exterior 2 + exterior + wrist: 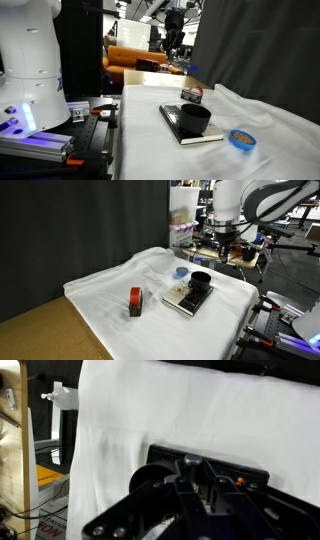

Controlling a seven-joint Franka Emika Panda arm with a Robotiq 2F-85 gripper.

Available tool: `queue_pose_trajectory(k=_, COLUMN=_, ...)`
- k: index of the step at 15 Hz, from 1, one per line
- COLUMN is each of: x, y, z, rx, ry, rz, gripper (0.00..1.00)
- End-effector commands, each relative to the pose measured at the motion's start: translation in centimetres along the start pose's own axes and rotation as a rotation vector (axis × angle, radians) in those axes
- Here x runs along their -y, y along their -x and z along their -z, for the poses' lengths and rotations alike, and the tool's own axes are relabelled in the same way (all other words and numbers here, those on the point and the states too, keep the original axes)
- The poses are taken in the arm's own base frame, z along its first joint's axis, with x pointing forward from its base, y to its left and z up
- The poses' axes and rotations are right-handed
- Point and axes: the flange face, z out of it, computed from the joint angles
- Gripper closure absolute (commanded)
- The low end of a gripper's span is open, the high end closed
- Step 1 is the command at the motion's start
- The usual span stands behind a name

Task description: Pick up the pen from on top of the book and put it in the black cup.

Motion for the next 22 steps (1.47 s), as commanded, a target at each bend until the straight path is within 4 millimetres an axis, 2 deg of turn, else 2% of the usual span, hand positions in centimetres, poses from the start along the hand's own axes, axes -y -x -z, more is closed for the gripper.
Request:
queue_pose_trajectory(k=1, x=0.0, y=0.0, z=0.0, rx=0.004, ry=0.001, rz=0.001, gripper=0.83)
queue_pose_trajectory(k=3, x=0.0, y=0.0, z=0.0, rx=0.006, ry=0.001, rz=0.001, gripper=0.83)
queue_pose_trajectory(k=4, x=0.0, y=0.0, z=0.0, rx=0.006, ry=0.001, rz=0.001, gripper=0.96)
queue_pose_trajectory(k=13, x=0.6, y=0.4, z=-3.3, rx=0.117, ry=0.010, rz=0.063, gripper=0.96)
queue_pose_trajectory(k=18, x=0.6, y=1.4, z=-4.4, rx=0.187, ry=0.021, rz=0.086, gripper=0.96)
queue_pose_trajectory(k=22, x=0.4, y=1.3, z=-4.5, rx=0.187, ry=0.026, rz=0.057, gripper=0.96)
